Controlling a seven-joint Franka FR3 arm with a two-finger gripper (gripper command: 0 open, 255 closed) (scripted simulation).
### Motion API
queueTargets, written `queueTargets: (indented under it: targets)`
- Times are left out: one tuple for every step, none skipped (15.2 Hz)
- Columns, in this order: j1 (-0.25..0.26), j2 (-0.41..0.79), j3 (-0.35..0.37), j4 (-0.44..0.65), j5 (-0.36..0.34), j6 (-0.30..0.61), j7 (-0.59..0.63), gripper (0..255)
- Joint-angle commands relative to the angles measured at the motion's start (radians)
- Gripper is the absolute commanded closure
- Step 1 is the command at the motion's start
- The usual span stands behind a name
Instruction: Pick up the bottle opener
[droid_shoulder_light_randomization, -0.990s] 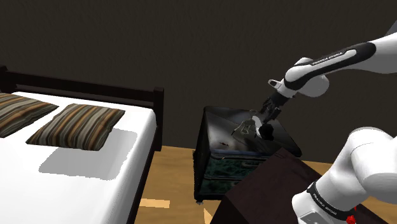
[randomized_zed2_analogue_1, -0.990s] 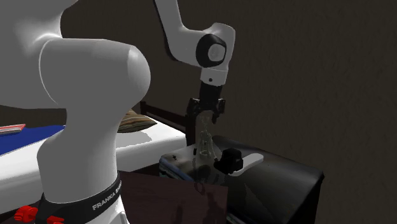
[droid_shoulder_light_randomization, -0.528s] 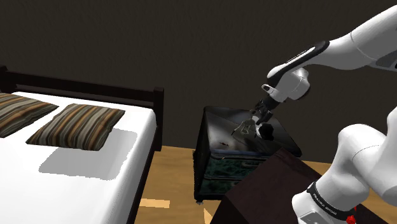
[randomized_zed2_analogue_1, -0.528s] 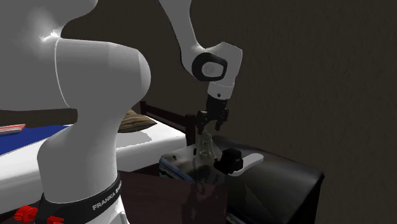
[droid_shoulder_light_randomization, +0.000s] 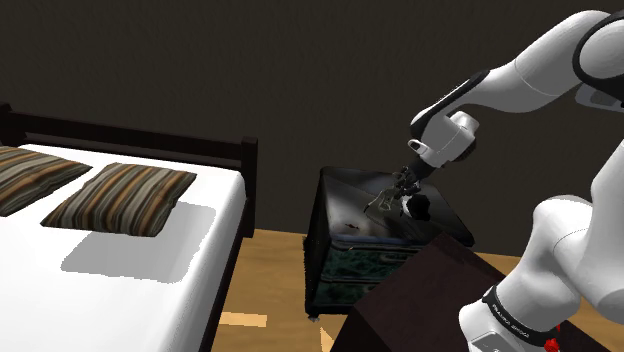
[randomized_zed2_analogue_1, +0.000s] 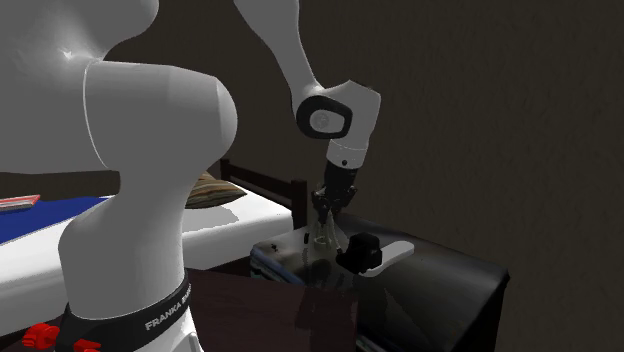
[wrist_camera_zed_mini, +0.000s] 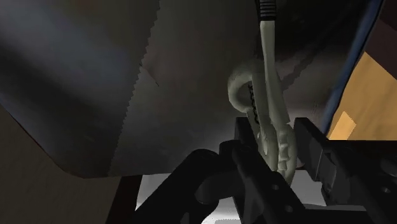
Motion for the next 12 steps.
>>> queueTargets:
  targets:
    - [-0.002, 0.003, 0.002, 0.001, 0.005, 0.0, -0.004, 255]
    - [-0.001, 0.002, 0.002, 0.0, 0.004, 0.0, -0.003, 255]
    - [-0.001, 0.002, 0.002, 0.0, 0.004, 0.0, -0.003, 255]
    - [-0.001, 0.002, 0.002, 0.0, 0.004, 0.0, -0.003, 255]
    - [-0.001, 0.002, 0.002, 0.0, 0.004, 0.0, -0.003, 255]
    - [-0.001, 0.002, 0.002, 0.0, 0.004, 0.0, -0.003, 255]
    - [-0.001, 0.002, 0.001, 0.0, 0.004, 0.0, -0.003, 255]
    - [0.002, -0.003, -0.002, -0.002, -0.003, 0.001, 0.002, 255]
    - [0.016, -0.029, -0.02, -0.007, -0.043, 0.007, 0.033, 255]
    - [0.031, -0.057, -0.039, -0.012, -0.087, 0.013, 0.066, 255]
    - [0.044, -0.087, -0.057, -0.017, -0.134, 0.019, 0.101, 255]
    - [0.055, -0.118, -0.072, -0.022, -0.186, 0.025, 0.14, 255]
